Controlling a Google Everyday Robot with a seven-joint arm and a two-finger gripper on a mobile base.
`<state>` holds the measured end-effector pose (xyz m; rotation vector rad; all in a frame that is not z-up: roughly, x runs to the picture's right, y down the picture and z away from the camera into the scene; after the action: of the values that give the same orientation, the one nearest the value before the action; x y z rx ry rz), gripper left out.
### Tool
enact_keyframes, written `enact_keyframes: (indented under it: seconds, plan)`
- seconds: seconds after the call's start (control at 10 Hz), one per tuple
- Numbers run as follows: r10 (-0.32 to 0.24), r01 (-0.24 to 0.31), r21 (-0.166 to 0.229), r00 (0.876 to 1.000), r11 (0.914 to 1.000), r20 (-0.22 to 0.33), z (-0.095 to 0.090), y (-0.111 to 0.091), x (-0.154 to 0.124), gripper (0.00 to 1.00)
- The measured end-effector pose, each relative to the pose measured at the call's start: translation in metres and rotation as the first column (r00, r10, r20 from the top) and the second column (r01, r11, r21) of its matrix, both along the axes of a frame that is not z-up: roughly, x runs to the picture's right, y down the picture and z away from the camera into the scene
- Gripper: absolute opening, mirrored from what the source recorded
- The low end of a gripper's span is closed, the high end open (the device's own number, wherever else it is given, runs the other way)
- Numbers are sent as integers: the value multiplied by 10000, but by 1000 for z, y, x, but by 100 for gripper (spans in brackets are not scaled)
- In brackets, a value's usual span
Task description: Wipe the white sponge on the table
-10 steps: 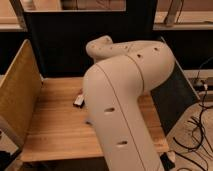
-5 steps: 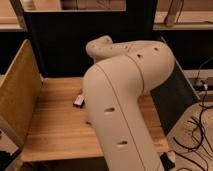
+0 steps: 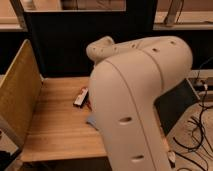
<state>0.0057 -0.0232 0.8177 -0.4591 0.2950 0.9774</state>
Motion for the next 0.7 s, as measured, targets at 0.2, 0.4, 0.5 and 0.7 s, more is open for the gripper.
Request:
enact_keyframes:
  seconds: [0.2,0.4,0.5,0.7]
  plan:
    - [108,-108,6,9999,9999,-95,-31,31,15,80]
    - [-151,149,-201,9999,9997,-70,-52,58,13,80]
    - [-362,363,-273,9993,9990,35,-60,68,7,80]
    - [-873,887,-356,9954,9954,406,-72,83,-18,80]
